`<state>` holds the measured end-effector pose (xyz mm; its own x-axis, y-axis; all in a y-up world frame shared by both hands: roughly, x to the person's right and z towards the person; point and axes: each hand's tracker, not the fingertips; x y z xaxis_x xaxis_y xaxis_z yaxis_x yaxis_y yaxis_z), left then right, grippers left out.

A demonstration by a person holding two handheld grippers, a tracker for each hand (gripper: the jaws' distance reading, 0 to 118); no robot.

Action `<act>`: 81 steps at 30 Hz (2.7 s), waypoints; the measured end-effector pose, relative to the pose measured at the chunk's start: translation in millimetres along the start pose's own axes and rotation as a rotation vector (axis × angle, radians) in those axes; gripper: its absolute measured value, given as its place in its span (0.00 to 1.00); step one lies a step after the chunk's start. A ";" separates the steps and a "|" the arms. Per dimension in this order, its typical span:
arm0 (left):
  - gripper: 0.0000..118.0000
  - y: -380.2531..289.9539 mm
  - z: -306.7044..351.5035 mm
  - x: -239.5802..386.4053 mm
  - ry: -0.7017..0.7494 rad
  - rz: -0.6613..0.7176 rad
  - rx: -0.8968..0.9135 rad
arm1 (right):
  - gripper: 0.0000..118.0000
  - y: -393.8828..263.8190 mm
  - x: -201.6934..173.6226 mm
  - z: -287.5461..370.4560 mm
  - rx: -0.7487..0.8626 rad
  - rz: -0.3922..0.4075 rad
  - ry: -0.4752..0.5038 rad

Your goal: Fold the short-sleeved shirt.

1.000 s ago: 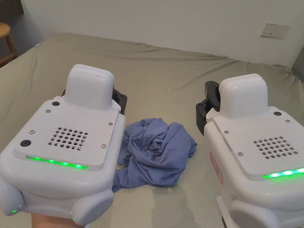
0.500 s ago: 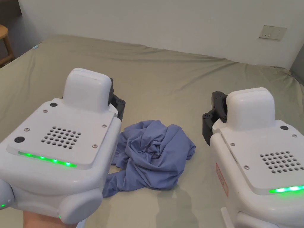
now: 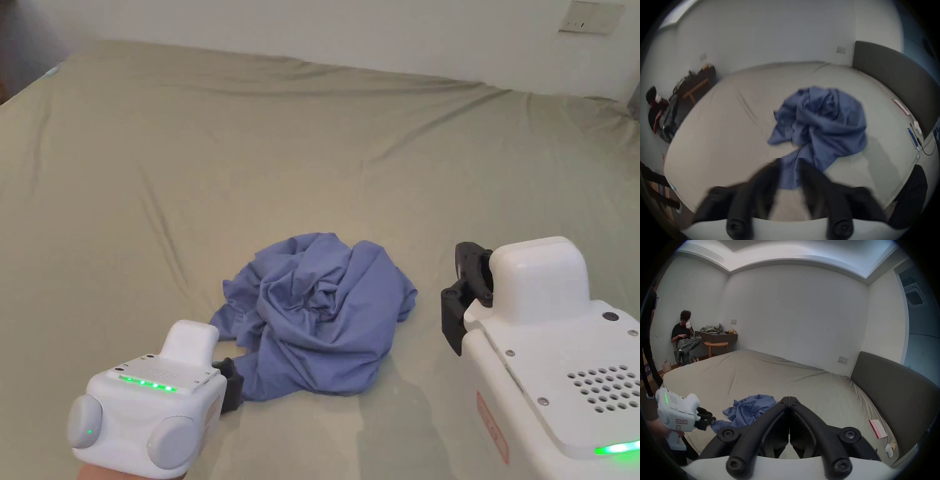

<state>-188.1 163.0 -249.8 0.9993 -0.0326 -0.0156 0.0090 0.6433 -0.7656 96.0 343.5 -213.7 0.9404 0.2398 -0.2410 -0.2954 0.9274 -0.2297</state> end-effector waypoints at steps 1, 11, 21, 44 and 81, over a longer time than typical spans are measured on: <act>0.74 -2.7 -13.1 0.8 -0.007 -0.009 -0.028 | 0.01 -3.3 1.9 -5.5 -0.020 0.003 0.004; 0.27 -7.3 -60.7 22.3 -0.034 -0.012 -0.063 | 0.01 -30.6 21.0 -79.1 -0.219 0.024 0.067; 0.07 -5.6 -7.0 -4.5 -0.081 0.092 0.003 | 0.41 -43.4 29.9 -272.1 -0.576 0.125 0.241; 0.07 -2.1 19.5 -35.1 -0.072 0.151 0.039 | 0.10 -81.3 29.1 -336.6 -0.670 -0.033 0.338; 0.07 238.0 298.6 -68.6 0.006 0.052 0.865 | 0.10 201.8 154.5 31.1 0.289 -0.290 -0.036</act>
<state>-244.1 546.7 -238.9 0.9991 0.0103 -0.0420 -0.0106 0.9999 -0.0056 186.9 576.6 -268.0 0.9845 -0.0384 -0.1709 0.0376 0.9993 -0.0076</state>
